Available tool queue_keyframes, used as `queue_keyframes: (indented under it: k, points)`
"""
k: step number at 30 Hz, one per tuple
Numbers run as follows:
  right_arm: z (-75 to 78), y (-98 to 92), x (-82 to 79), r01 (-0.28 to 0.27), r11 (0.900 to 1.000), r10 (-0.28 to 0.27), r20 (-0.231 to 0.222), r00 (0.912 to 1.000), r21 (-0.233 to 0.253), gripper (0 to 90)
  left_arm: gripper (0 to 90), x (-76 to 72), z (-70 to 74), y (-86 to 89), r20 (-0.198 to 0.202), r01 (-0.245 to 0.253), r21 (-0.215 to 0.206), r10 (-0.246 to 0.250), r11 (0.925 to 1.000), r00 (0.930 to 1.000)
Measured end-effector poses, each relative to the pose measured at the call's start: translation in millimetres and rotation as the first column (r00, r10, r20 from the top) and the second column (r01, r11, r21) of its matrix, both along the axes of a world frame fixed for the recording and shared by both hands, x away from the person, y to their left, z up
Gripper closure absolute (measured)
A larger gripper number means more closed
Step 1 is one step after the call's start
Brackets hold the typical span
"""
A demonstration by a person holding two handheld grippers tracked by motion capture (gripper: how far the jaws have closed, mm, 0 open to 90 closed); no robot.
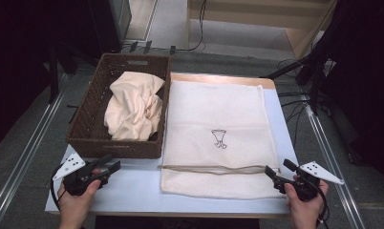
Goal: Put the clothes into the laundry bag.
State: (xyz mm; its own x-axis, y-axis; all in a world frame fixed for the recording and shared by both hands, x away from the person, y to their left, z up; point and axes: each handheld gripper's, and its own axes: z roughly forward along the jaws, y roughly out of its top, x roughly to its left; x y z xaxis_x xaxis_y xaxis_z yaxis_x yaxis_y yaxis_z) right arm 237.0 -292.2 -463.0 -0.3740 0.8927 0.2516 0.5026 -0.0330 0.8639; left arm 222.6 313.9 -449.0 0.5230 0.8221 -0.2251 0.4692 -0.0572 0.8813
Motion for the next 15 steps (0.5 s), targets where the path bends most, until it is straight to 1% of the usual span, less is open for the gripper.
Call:
queue_keyframes:
  k: [2, 3, 4, 5, 6, 8, 9, 10, 11, 12, 14, 15]
  points:
    - [0.9, 6.5, 0.6, -0.010, 1.000, 0.010, -0.002, 0.9999, -0.001, 15.5, 68.9, -0.2, -0.9, -8.2, -0.008, 0.022, 0.009, -0.022, 0.9997, 0.9997]
    - [1.3, 11.8, 1.2, -0.013, 1.000, 0.013, -0.001, 0.9999, -0.009, 16.3, 72.6, -0.5, -0.9, -12.4, -0.009, 0.031, 0.015, -0.031, 0.9994, 0.9995]
    - [1.6, 15.1, 1.5, -0.016, 1.000, 0.016, -0.001, 0.9999, -0.013, 16.9, 75.4, -1.0, -0.6, -20.3, -0.012, 0.046, 0.020, -0.046, 0.9987, 0.9989]
    - [1.9, 21.4, 2.2, -0.026, 0.999, 0.026, -0.002, 0.9996, -0.018, 17.4, 78.7, -1.3, -0.5, -27.2, -0.016, 0.063, 0.014, -0.062, 0.9979, 0.9979]
    - [1.9, 26.8, 2.8, -0.035, 0.999, 0.035, -0.005, 0.9994, -0.028, 18.0, 81.3, -1.1, -0.4, -34.5, -0.020, 0.087, 0.012, -0.087, 0.9961, 0.9960]
    - [1.4, 38.7, 3.8, -0.058, 0.998, 0.058, -0.009, 0.9983, -0.039, 22.7, 85.5, -0.4, -1.0, -50.6, -0.027, 0.127, 0.027, -0.127, 0.9915, 0.9916]
    - [0.8, 44.5, 4.2, -0.073, 0.996, 0.073, -0.003, 0.9973, -0.048, 28.4, 86.9, 0.2, -2.0, -58.6, -0.031, 0.151, 0.034, -0.150, 0.9880, 0.9882]
    - [0.2, 50.5, 4.1, -0.088, 0.995, 0.088, -0.002, 0.9961, -0.052, 35.0, 87.3, 0.9, -3.3, -64.5, -0.036, 0.164, 0.042, -0.162, 0.9856, 0.9861]
    - [-0.3, 54.7, 4.4, -0.108, 0.993, 0.108, -0.003, 0.9941, -0.052, 41.7, 87.6, 2.4, -5.4, -73.3, -0.049, 0.184, 0.056, -0.182, 0.9812, 0.9821]
    - [-1.6, 61.8, 5.3, -0.146, 0.988, 0.146, -0.009, 0.9893, -0.049, 49.6, 88.7, 3.6, -7.1, -79.4, -0.055, 0.203, 0.052, -0.200, 0.9777, 0.9782]
    - [-3.5, 72.6, 6.9, -0.195, 0.980, 0.194, -0.026, 0.9807, -0.049, 60.2, 89.8, 5.7, -9.1, -90.4, -0.066, 0.237, 0.038, -0.234, 0.9707, 0.9699]
    - [-4.4, 77.3, 8.2, -0.213, 0.975, 0.212, -0.031, 0.9768, -0.056, 64.5, 89.9, 6.3, -10.1, -96.2, -0.070, 0.252, 0.039, -0.249, 0.9669, 0.9660]
